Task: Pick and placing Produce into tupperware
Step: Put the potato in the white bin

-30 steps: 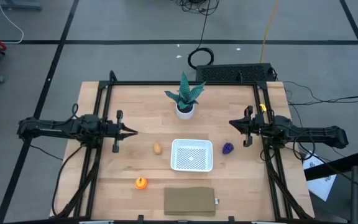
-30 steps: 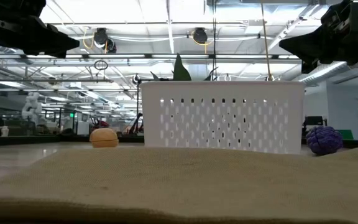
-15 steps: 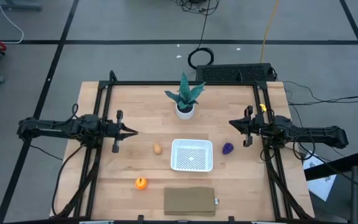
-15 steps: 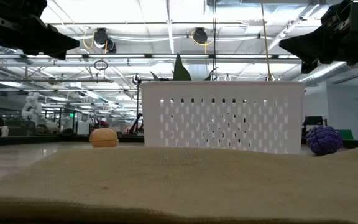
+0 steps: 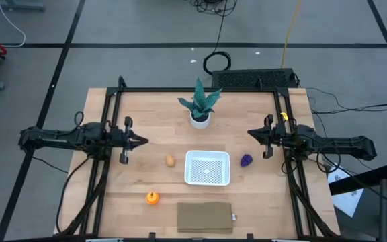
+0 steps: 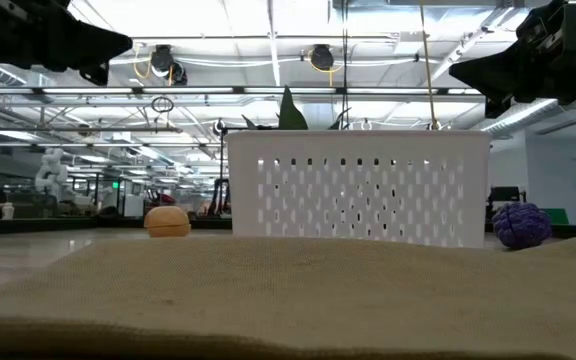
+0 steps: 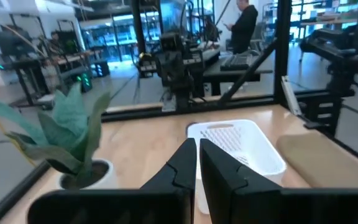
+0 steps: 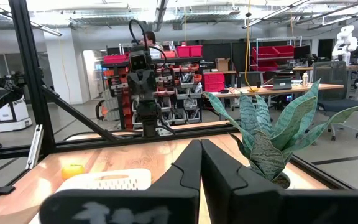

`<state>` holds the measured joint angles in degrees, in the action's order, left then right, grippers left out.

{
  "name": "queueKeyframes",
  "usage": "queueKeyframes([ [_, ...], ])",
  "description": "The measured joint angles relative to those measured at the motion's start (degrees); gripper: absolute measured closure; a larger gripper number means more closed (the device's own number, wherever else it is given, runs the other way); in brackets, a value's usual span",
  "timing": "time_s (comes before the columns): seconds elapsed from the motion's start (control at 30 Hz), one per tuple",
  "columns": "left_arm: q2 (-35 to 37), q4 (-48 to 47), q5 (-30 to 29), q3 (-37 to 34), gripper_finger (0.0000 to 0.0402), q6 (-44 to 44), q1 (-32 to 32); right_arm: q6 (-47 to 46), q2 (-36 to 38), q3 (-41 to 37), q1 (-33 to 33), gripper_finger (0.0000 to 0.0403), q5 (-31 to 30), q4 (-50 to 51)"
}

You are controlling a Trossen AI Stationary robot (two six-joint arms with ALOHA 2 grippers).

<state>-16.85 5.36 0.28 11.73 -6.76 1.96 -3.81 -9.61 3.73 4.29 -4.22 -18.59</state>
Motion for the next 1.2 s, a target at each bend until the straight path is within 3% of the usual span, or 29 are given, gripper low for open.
queueKeyframes([
  [0.13,0.0,3.0,-2.6,0.0,0.0376,-1.1,0.0,0.0,0.0,0.0,0.0,0.0403,0.0,0.0],
  [0.37,-1.7,1.3,-9.6,0.0,0.0376,6.4,0.0,0.1,0.0,0.0,0.0,0.0403,0.0,0.0],
  [0.6,-9.8,1.8,-9.4,2.7,0.0376,5.8,0.0,0.0,-0.1,0.0,0.0,0.0403,0.0,0.3],
  [1.2,-31.3,-2.9,-6.8,18.4,0.0376,-3.2,0.0,0.2,-0.1,0.0,0.0,0.0403,0.0,0.1],
])
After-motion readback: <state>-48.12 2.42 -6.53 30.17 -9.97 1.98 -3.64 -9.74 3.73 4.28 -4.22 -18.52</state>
